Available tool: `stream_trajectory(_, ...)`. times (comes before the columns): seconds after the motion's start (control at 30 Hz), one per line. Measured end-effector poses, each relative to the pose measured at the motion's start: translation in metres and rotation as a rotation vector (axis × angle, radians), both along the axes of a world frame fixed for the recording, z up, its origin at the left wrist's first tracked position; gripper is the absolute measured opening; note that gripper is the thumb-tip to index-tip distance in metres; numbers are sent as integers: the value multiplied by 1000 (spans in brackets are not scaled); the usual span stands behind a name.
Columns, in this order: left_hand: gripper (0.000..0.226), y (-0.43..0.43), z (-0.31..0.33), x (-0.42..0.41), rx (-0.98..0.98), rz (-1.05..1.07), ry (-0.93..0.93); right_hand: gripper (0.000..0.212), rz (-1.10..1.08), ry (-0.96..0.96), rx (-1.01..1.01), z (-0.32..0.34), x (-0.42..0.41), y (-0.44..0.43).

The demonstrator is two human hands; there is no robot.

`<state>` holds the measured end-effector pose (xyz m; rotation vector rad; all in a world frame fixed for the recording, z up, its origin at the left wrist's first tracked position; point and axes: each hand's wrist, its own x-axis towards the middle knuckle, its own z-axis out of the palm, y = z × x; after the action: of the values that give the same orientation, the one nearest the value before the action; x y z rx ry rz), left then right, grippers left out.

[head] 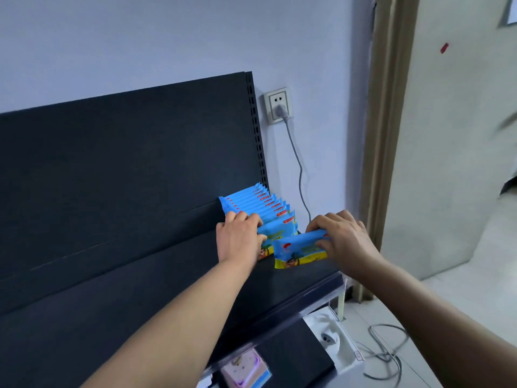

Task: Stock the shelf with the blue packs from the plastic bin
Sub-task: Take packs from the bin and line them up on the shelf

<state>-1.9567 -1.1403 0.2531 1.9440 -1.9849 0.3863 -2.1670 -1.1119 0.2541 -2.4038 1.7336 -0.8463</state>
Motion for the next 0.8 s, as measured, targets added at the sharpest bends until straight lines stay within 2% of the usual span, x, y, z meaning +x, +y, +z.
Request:
stream_trajectory(0.2, 35, -9, 5, 2, -7, 52, 94, 29, 134, 27, 71, -4, 7, -35)
stream_trajectory(0.37, 10, 3, -2, 8, -131, 65, 476, 30, 233, 31, 80, -13, 28, -55)
stream_trajectory(0.47, 9, 14, -7, 16, -120, 75, 598, 34, 274, -5, 18, -19, 40, -65)
stream_trajectory(0.53, 27, 22, -10, 19, -36, 69, 639, 40, 270, -12, -57, -23, 46, -67)
stream_trajectory(0.6, 63, 26, -14, 17, 70, 70, 604, 50, 216, 18, -147, -28, 49, -69)
stream_trajectory(0.67, 88, 24, -16, 12, 136, 93, 531, 59, 162, 49, -198, -31, 49, -69)
stream_trajectory(0.73, 95, 19, -19, 5, 143, 144, 497, 59, 137, 71, -203, -31, 49, -72)
stream_trajectory(0.8, 93, 14, -22, -1, 128, 207, 498, 57, 115, 118, -193, -32, 49, -76)
